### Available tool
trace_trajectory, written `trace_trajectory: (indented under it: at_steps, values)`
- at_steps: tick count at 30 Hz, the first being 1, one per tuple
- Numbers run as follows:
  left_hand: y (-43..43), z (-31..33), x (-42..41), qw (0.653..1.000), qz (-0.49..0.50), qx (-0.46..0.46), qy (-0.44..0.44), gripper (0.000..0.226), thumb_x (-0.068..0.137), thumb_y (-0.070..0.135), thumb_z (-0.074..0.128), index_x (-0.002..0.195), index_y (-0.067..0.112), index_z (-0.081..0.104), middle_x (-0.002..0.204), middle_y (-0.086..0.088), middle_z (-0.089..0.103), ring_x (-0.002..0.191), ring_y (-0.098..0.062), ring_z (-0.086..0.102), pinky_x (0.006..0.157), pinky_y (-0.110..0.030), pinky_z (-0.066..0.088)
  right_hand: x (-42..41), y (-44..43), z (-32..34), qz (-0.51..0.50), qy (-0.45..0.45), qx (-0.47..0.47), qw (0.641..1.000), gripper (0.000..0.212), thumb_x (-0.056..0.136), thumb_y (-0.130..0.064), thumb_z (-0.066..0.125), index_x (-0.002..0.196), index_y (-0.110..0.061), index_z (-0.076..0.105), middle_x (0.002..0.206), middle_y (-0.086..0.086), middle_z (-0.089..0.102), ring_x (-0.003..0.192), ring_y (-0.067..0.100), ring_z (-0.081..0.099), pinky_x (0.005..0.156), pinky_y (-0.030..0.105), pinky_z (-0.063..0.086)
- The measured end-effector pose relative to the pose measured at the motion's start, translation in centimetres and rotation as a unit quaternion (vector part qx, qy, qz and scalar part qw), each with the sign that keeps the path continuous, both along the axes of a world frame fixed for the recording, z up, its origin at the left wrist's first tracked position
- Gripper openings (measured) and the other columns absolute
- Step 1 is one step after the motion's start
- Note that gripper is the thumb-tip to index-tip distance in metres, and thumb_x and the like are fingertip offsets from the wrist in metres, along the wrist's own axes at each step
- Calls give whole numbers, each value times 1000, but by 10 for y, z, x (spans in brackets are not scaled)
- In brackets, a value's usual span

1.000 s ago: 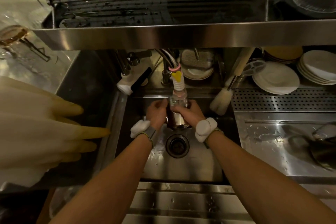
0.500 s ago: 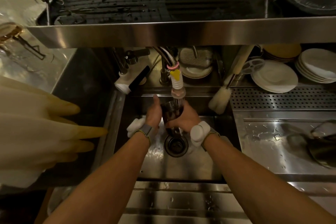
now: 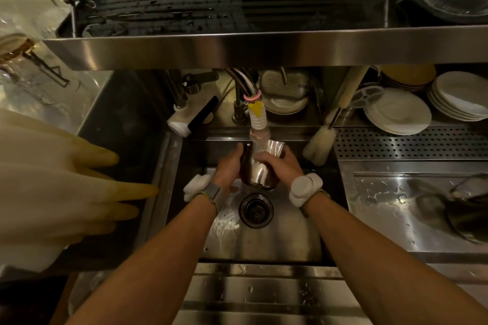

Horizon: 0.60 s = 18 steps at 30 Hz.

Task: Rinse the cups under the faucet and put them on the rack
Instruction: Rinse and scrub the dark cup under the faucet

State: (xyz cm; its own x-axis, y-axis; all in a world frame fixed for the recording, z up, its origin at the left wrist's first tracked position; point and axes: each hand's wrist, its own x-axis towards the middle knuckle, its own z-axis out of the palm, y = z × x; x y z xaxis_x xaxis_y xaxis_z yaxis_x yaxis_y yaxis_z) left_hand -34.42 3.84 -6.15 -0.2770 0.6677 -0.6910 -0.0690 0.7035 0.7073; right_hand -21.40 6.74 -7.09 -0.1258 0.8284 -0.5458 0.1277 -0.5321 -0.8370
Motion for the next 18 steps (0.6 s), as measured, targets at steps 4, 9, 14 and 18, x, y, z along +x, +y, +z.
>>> trace_trajectory:
  at_steps: [4, 9, 14, 18]
  values:
    - [-2, 1, 4, 991, 33, 13, -127, 55, 84, 55, 59, 121, 15, 60, 115, -10, 66, 93, -25, 66, 66, -37, 57, -8, 8, 1, -51, 10, -84, 995, 68, 79, -49, 67, 121, 2, 57, 110, 17, 66, 88, 27, 65, 77, 31, 53]
    - [10, 3, 12, 991, 81, 24, -99, 43, 84, 44, 65, 111, 10, 61, 101, -14, 69, 80, -25, 68, 68, -41, 59, -15, 7, 6, -64, -4, -76, 995, 68, 79, -54, 63, 120, -1, 58, 113, 17, 66, 95, 31, 65, 78, 39, 56]
    - [15, 5, 19, 994, 55, 6, -96, 40, 87, 48, 56, 101, 11, 64, 110, -14, 68, 91, -29, 66, 82, -47, 56, -11, 5, 6, -119, 21, -45, 992, 64, 76, -45, 69, 122, -11, 41, 109, 13, 59, 99, 31, 62, 92, 46, 52]
    - [11, 7, 11, 993, 14, 78, 84, 39, 91, 51, 49, 84, 18, 66, 96, -8, 68, 89, -23, 64, 78, -33, 50, -2, 18, -6, -136, 40, -106, 984, 67, 69, -57, 62, 119, -13, 60, 116, 16, 62, 102, 38, 62, 85, 58, 53]
